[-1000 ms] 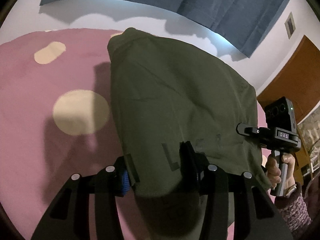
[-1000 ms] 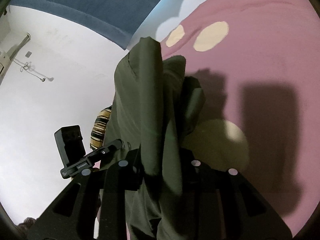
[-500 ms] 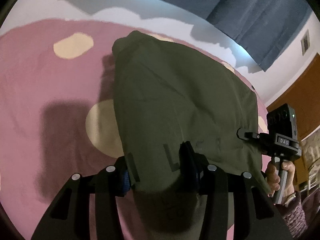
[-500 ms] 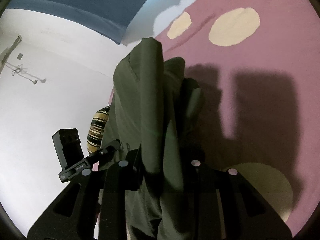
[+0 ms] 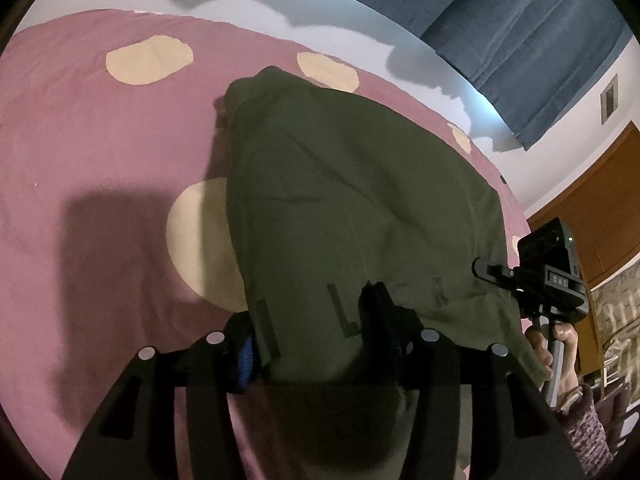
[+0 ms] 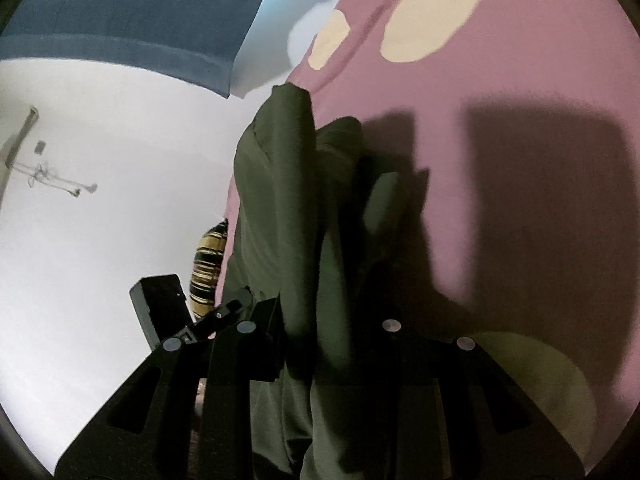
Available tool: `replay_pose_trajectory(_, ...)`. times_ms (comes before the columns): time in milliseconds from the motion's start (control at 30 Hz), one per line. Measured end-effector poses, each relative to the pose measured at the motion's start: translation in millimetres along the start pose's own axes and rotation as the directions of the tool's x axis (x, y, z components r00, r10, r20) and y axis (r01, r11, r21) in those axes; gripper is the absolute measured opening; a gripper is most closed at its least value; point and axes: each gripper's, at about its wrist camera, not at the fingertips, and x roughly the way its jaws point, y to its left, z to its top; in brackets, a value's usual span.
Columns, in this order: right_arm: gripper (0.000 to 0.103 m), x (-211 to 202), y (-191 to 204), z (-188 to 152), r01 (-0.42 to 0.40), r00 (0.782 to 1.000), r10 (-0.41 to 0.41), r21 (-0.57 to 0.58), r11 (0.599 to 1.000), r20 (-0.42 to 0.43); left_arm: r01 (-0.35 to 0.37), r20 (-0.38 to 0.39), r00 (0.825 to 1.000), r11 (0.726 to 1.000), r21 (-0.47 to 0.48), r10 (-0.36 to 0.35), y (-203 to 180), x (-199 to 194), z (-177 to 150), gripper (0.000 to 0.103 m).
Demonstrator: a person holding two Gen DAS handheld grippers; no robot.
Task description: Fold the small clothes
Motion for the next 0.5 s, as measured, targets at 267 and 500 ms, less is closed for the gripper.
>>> replay_pose_trajectory(267,0.029,2,-7,-1,-0.028,1.000,0.028,0.037,0.999,0.004,-0.014,0.017,1.000,1.000,0.005,0.014,-3,-3,-3,0.056)
replay_pose_trajectory(500,0.068,-27,10,-11,0.009,0.998,-0.009,0.008,1.000,0.062,-0.002,0.056,0.998,1.000,0.003,0.002,-8,-34,-17,0.077)
